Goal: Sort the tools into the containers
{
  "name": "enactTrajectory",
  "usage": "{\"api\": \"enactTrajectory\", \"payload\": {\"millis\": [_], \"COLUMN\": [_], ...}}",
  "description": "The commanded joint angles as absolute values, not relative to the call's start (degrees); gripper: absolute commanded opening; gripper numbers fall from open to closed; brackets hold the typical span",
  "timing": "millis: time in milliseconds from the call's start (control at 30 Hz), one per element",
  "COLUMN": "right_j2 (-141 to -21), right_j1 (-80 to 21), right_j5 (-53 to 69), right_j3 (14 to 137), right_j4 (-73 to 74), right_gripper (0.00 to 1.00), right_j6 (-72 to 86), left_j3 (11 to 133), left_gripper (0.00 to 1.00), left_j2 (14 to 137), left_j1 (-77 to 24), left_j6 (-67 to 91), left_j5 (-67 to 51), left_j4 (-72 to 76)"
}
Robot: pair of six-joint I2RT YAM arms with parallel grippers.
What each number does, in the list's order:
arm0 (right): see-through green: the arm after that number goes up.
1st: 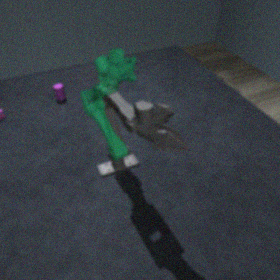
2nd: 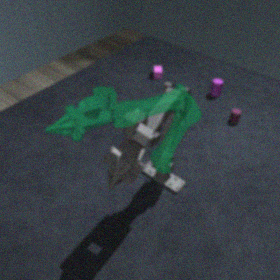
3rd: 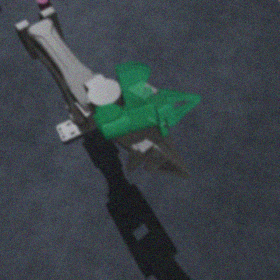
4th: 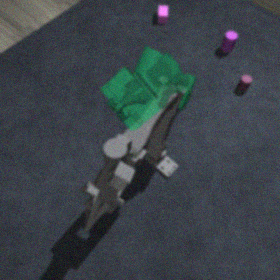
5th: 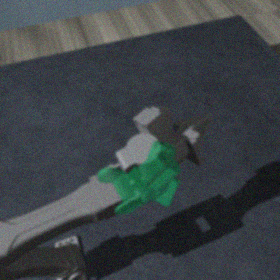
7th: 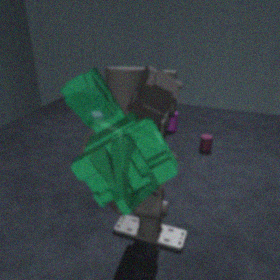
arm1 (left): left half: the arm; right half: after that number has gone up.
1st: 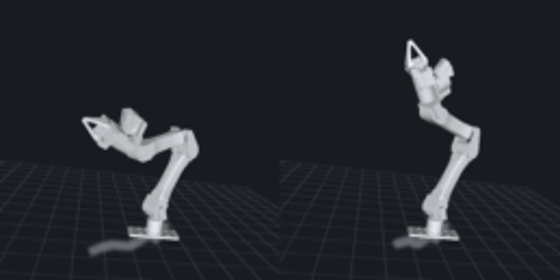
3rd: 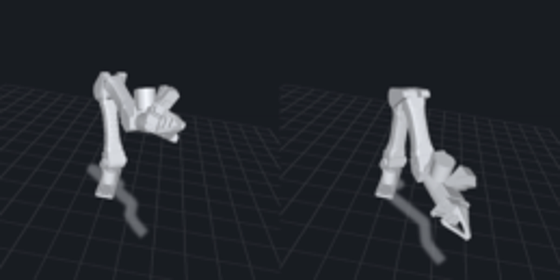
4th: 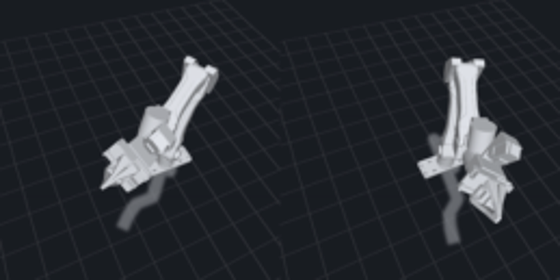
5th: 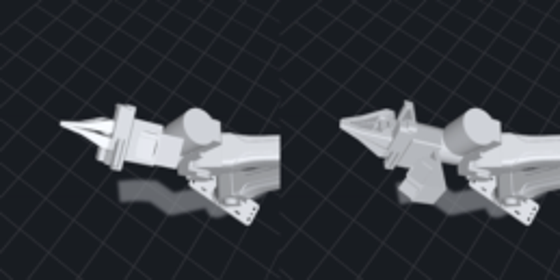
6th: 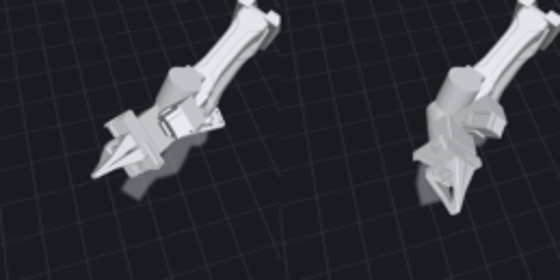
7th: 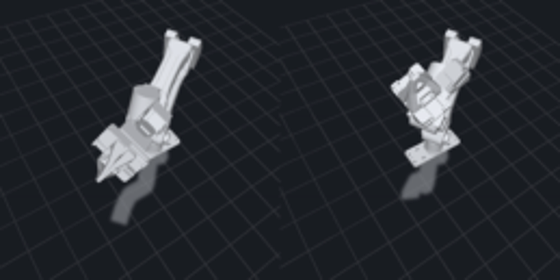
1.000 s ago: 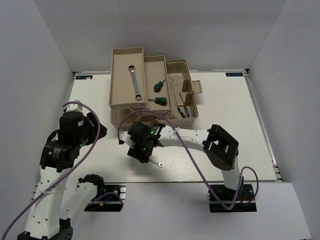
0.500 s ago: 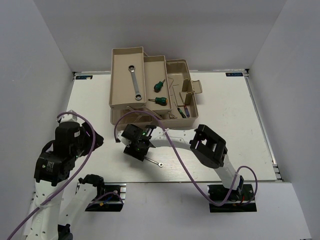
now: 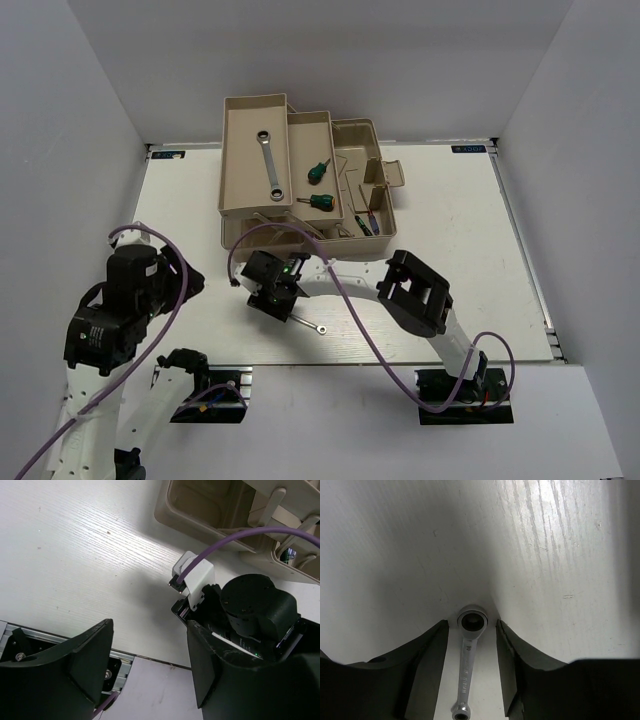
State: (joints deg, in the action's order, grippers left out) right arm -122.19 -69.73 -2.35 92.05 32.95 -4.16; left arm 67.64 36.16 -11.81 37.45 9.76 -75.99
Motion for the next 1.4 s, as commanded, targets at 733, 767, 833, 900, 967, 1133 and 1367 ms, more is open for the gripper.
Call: {"api": "enactTrajectory", "payload": {"millis": [733, 767, 833, 900, 967, 1133, 1367], "right_j2": [-118.22, -115.78, -114.18, -111.54, -108.39, -102.40, -97.83], "right_j1": [-66.19, -66.01, -64.69, -63.90, -63.20, -61.09, -58.80], "right_j5": [9.14, 11.14, 12.47, 13.09, 13.80, 17.13, 17.75], "right_j3": [89.56, 89.30, 88.86, 89.03, 88.51, 88.15, 87.81], "right_j4": [36.38, 36.30, 36.12, 37.00, 36.83, 37.01, 34.02], "right_gripper": [0.00, 0.00, 0.00, 0.00, 0.00, 0.00, 0.00], "right_j6": [-3.60, -3.60, -3.87, -3.96, -4.04, -4.30, -2.99], "left_j3": [55.91, 53.64, 51.78, 49.75, 48.00, 42.91, 40.78], "left_gripper": [0.78, 0.78, 0.78, 0.78, 0.78, 0.78, 0.78], "left_j2": [31.20, 30.42, 29.80, 29.79, 31.02, 33.65, 37.88], "left_j1": [-12.04, -12.04, -12.04, -12.04, -12.04, -12.04, -11.43], "left_j6": [44.47, 45.17, 46.40, 46.41, 46.41, 46.41, 46.93], "left_j5": [5.64, 5.10, 4.14, 3.52, 2.99, 1.94, -0.62], "left_j4": [-72.61, -71.99, -70.50, -68.56, -66.63, -61.71, -54.76]}}
